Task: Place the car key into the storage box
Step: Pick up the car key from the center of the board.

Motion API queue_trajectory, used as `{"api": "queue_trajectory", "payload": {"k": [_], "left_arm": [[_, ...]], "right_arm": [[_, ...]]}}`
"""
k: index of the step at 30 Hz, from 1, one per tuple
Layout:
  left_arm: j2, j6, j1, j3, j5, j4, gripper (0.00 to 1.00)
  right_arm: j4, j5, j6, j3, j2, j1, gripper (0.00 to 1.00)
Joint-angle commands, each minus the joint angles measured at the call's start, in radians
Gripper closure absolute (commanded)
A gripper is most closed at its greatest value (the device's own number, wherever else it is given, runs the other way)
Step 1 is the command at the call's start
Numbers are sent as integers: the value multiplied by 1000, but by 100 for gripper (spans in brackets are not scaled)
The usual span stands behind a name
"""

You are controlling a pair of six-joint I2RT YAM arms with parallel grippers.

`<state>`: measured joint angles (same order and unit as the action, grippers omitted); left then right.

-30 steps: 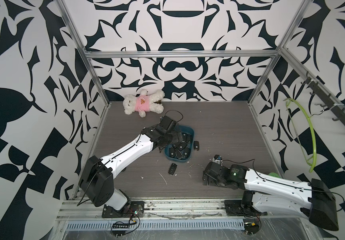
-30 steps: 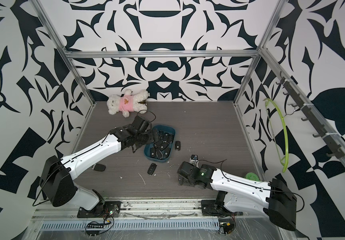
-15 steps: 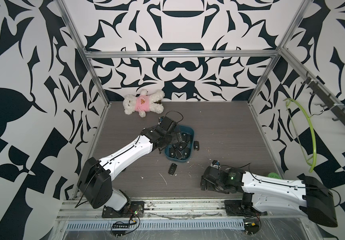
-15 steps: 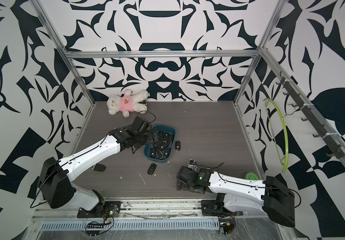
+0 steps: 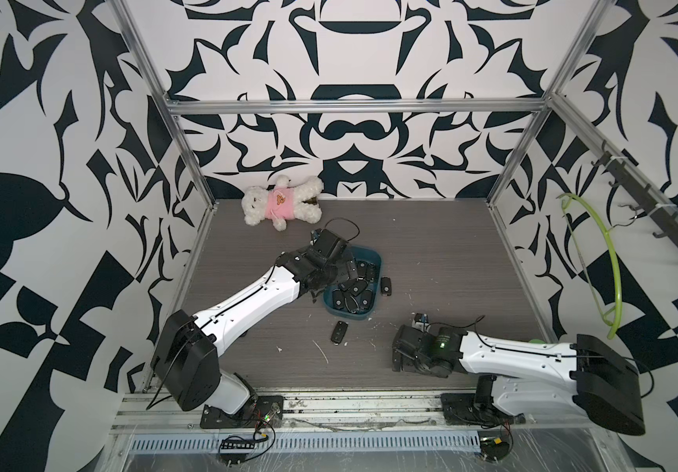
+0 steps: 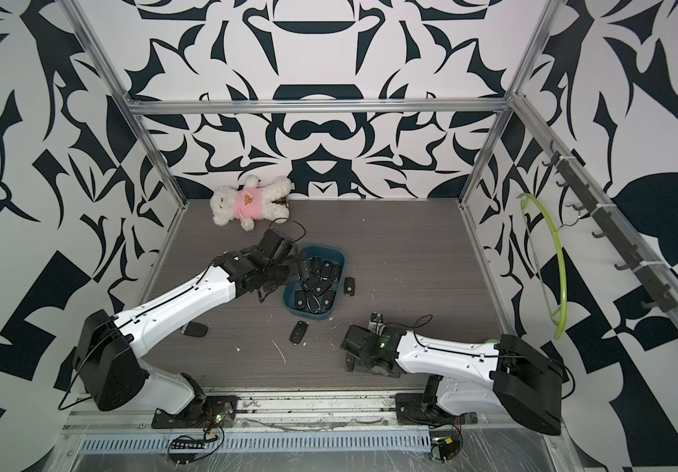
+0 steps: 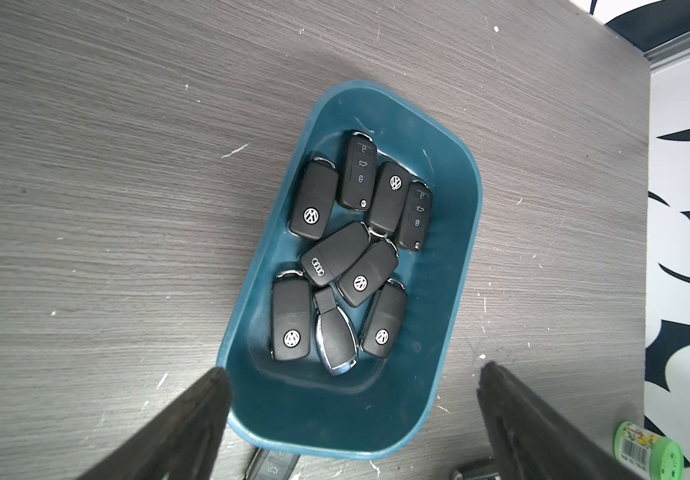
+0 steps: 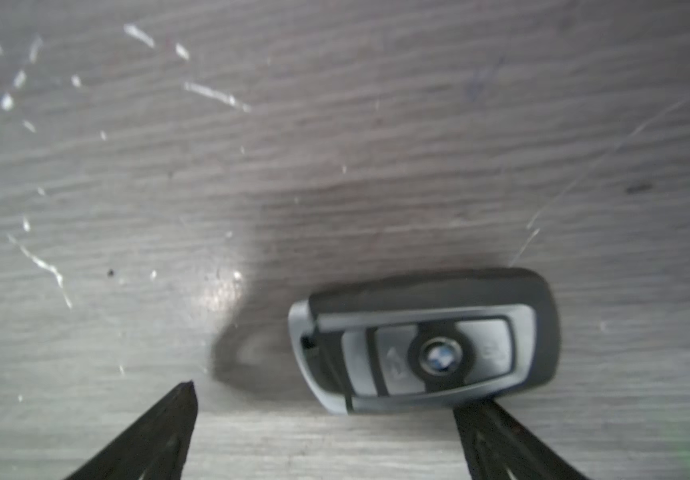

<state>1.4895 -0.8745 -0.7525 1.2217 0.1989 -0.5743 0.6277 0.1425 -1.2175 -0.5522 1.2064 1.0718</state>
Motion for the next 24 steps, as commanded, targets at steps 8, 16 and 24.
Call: {"api": "queue_trajectory", "payload": {"k": [8, 16, 24], "left_arm": [[-27, -6, -3, -13, 9, -40, 1], [-41, -13, -2, -34, 19, -32, 1], [-25, -4, -2, -15, 17, -27, 1]], "right_arm": [[70, 86, 53, -116, 82, -79, 26], [115, 68, 78, -110, 98, -75, 38], [135, 52, 68, -60, 49, -58, 42]]}}
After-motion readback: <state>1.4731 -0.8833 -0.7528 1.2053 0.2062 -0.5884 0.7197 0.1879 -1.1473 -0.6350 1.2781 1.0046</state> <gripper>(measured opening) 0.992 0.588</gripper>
